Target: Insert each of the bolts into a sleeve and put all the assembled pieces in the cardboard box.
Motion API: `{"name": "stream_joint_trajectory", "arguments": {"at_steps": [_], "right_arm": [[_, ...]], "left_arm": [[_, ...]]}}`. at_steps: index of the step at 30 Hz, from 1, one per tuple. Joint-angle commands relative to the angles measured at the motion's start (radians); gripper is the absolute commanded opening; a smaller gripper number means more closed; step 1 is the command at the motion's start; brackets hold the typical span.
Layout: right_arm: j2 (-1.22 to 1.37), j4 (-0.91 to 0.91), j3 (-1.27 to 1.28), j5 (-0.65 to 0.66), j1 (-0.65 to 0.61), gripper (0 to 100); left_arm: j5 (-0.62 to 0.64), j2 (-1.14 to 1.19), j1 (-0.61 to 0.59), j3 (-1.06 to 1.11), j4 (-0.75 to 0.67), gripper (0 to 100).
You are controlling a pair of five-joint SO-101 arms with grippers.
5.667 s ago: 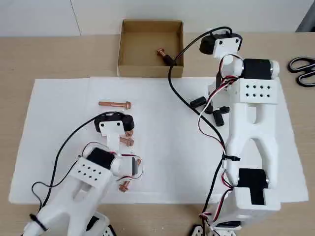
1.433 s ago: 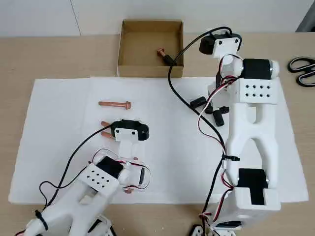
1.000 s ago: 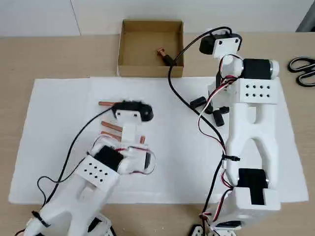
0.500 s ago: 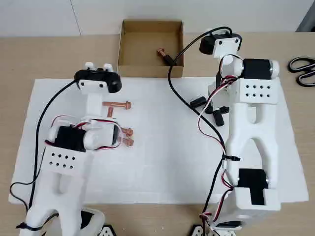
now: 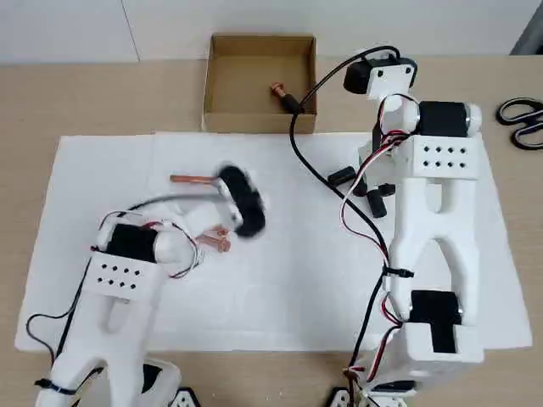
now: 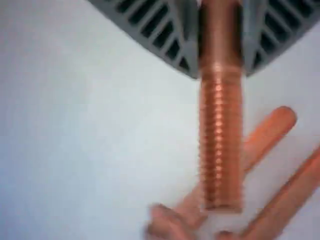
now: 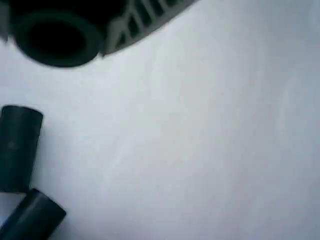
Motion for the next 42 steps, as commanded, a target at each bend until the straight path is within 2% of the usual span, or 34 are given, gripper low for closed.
{"name": "stream_joint_trajectory", "arguments": {"at_steps": [1, 6, 11, 16, 25, 31, 40, 42], "right_arm": [[-0.058, -0.002, -0.005, -0.012, 0.007, 0.4], [-0.053, -0.002, -0.005, -0.012, 0.002, 0.4], [-0.058, -0.002, -0.005, -0.012, 0.002, 0.4], [-0.058, -0.002, -0.005, -0.012, 0.002, 0.4], [-0.058, -0.002, -0.005, -0.012, 0.002, 0.4], [-0.058, -0.002, -0.005, -0.012, 0.001, 0.4], [-0.058, -0.002, -0.005, -0.009, -0.041, 0.4], [-0.058, -0.002, -0.005, -0.009, -0.041, 0.4]], "left_arm": [[-0.187, -0.009, 0.002, -0.008, -0.026, 1], [-0.203, -0.006, 0.005, 0.007, -0.091, 1], [-0.316, -0.006, 0.006, 0.108, -0.222, 1], [-0.321, -0.006, 0.006, 0.151, -0.259, 1], [-0.321, -0.006, 0.005, 0.286, -0.448, 4], [-0.321, -0.003, 0.006, 0.338, -0.493, 4], [-0.318, 0.242, 0.002, 0.325, -0.617, 4], [-0.316, 0.273, 0.000, 0.283, -0.595, 4]]}}
